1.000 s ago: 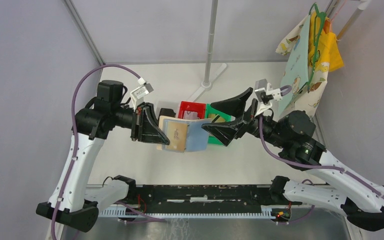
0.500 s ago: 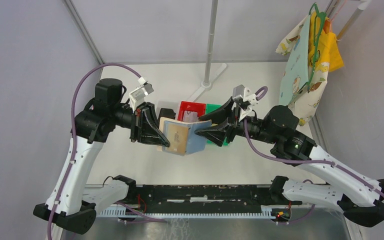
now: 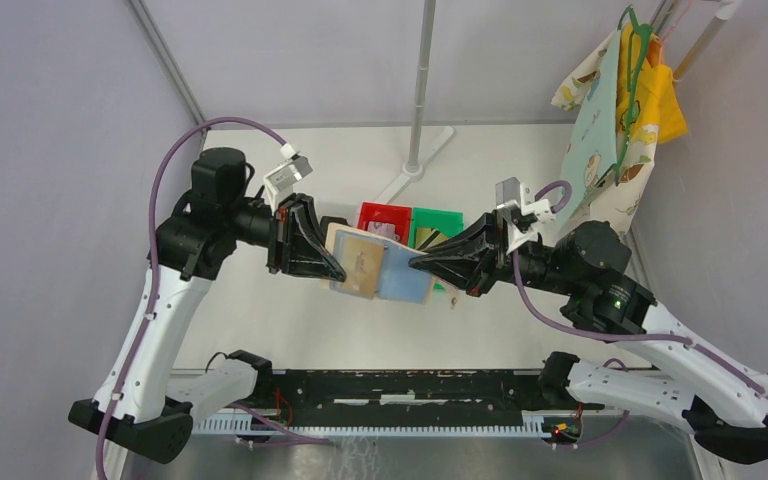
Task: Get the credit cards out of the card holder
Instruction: Remove the credit card from the card holder.
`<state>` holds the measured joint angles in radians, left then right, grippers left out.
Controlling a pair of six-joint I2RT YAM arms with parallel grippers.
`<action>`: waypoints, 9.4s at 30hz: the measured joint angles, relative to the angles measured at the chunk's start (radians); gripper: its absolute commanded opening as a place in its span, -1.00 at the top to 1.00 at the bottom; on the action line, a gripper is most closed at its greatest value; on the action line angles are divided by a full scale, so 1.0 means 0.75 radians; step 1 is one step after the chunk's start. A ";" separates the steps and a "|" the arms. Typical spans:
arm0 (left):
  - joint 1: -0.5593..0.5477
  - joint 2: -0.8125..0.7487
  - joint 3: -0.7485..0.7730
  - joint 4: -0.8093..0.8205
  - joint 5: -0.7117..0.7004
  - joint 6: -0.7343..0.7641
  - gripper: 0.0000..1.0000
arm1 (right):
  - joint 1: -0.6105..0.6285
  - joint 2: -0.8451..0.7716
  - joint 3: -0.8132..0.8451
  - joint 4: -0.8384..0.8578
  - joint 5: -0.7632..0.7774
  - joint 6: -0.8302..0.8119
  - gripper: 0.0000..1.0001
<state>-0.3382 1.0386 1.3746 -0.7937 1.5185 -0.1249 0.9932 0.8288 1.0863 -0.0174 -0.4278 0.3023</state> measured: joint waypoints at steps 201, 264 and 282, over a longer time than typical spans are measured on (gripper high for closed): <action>0.003 0.243 0.297 -0.740 -0.269 0.496 0.95 | -0.201 0.131 -0.353 0.493 -0.303 0.448 -0.84; 0.013 -0.004 0.279 -0.491 -0.695 0.716 -0.56 | 0.025 0.594 0.499 -0.770 0.026 -0.262 1.00; 0.009 0.046 0.104 -0.564 -0.554 0.791 0.86 | 0.083 0.769 0.714 -0.851 -0.033 -0.354 0.55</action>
<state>-0.3317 1.0729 1.4525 -1.2163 1.1030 0.4686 1.0557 1.4055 1.6215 -0.6556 -0.4526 0.0368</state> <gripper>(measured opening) 0.192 0.063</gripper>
